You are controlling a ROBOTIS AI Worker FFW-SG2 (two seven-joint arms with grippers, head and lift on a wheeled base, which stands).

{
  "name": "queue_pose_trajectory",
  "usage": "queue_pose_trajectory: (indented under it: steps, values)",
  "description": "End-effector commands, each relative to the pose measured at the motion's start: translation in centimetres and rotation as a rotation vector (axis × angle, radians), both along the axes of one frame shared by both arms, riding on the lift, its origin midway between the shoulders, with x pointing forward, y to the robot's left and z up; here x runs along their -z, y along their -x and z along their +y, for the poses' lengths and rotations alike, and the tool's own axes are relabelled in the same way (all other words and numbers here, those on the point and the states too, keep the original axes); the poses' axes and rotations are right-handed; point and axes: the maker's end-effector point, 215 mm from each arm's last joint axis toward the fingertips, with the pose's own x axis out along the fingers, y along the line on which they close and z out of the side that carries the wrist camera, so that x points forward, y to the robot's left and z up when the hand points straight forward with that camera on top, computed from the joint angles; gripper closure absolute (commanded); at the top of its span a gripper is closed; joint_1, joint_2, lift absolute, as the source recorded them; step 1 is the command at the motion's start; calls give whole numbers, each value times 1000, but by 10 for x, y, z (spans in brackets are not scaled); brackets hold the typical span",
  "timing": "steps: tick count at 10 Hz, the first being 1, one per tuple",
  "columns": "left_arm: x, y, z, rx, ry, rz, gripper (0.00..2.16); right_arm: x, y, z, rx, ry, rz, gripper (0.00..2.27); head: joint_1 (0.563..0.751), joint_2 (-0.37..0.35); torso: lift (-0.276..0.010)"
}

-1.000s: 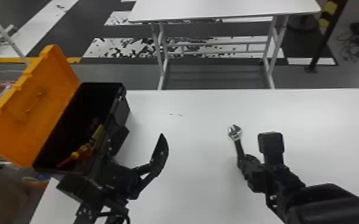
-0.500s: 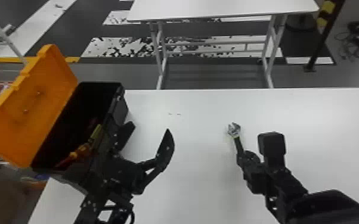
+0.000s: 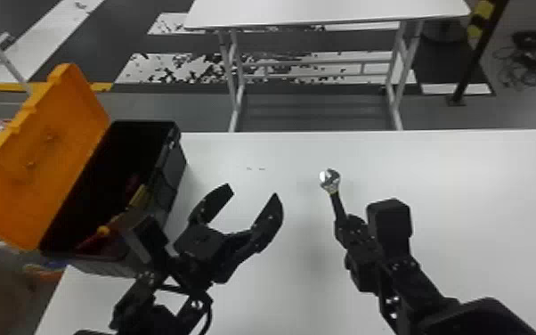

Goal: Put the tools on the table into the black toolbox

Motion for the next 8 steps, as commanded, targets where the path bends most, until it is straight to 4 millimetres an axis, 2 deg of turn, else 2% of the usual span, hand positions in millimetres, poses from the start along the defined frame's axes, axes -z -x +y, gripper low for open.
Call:
queue_pose_trajectory:
  steps: [1, 2, 3, 5, 7, 8]
  values:
    - [9, 1, -13, 42, 37, 63, 83, -18, 7, 13, -12, -30, -42, 2229, 695, 105, -75]
    - [7, -1, -17, 54, 48, 66, 83, -27, 16, 19, -31, -33, -60, 2229, 695, 101, -75]
    - [19, -1, -24, 84, 72, 135, 83, -37, 23, 22, -39, -44, -78, 2229, 695, 103, -75]
    - [22, -6, -38, 151, 149, 233, 87, -59, 41, 35, -81, -50, -128, 2229, 695, 103, -75]
    - [13, -14, -38, 164, 180, 240, 87, -71, 54, 47, -118, -52, -153, 2229, 695, 106, -75]
    - [16, -15, -42, 187, 185, 271, 87, -78, 61, 53, -135, -57, -170, 2229, 695, 116, -75]
